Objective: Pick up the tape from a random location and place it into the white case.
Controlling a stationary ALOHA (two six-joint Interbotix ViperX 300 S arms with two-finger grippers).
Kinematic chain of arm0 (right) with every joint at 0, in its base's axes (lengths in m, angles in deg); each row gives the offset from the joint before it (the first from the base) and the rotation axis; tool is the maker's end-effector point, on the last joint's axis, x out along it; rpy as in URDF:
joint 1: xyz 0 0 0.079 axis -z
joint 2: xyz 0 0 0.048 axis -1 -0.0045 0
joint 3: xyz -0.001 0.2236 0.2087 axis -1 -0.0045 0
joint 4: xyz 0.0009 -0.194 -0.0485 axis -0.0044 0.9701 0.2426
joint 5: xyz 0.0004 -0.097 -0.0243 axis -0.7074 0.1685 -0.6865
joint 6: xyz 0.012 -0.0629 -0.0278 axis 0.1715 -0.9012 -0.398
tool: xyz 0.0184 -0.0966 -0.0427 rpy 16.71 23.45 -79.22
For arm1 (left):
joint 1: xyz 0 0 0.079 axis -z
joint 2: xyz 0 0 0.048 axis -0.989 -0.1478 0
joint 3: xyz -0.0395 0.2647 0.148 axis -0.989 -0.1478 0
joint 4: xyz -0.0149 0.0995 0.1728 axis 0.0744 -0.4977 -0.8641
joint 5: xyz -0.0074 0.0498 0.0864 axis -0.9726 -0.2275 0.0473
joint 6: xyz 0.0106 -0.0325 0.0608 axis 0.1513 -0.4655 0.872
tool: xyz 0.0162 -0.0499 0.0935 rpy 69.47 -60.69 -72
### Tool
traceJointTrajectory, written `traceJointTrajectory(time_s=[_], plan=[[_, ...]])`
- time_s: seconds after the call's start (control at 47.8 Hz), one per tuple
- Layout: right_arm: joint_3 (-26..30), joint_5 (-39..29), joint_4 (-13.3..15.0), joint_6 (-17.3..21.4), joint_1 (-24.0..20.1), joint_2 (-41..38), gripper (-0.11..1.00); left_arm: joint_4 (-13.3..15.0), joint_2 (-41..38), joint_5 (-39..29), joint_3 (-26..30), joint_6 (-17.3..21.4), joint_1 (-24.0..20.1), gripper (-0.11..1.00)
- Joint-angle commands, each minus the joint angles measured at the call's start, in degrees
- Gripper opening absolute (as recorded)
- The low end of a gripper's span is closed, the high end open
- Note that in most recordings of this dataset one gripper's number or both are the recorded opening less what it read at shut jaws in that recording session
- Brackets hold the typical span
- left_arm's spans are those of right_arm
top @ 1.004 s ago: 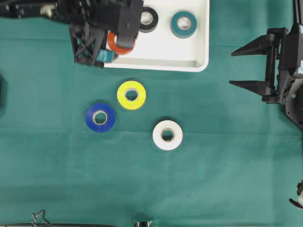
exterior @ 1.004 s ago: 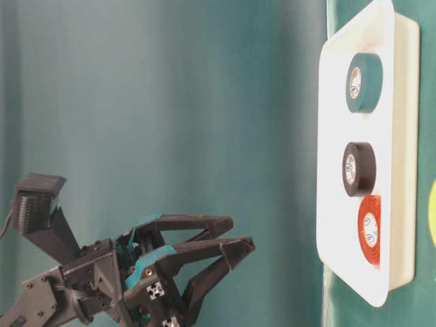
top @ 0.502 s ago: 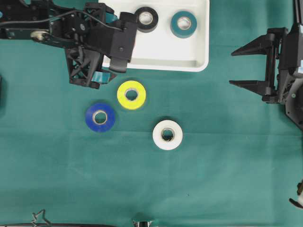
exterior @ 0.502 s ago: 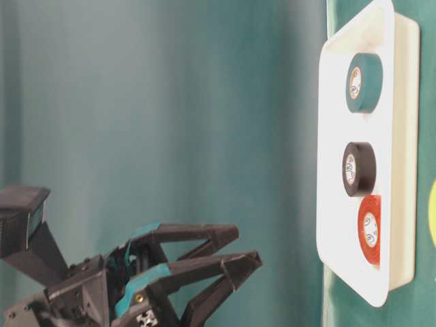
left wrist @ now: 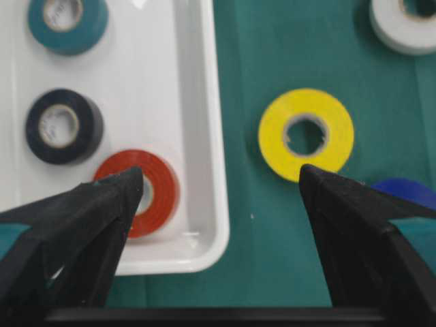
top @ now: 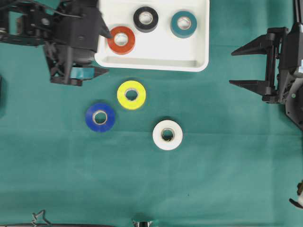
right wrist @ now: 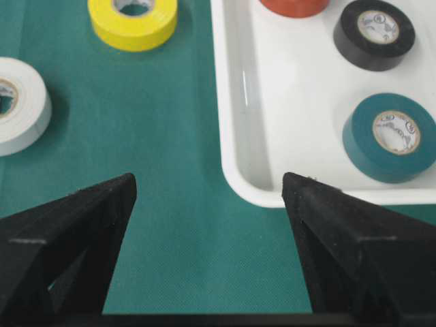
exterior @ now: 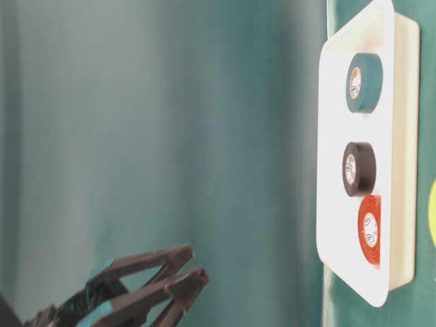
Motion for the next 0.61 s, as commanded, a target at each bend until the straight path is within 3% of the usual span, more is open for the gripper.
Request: traceJointTrajectory(time_s=[0.0,0.335,0.586], plan=[[1.8,0.3,0.1,0.0,-0.2,-0.1,0.82,0.1,3.0,2.6,-1.0,-0.2,0.1,0.97],[2.2,0.4,0.0,-0.2,-0.2,-0.1,0.82,0.6,11.7,11.1,-8.7,-0.5,0.1,0.97],[2.2,0.4,0.0,-0.2,-0.1,-0.1,0.82,0.6,16.1,15.0,-12.6,-6.8,0.1,0.97]])
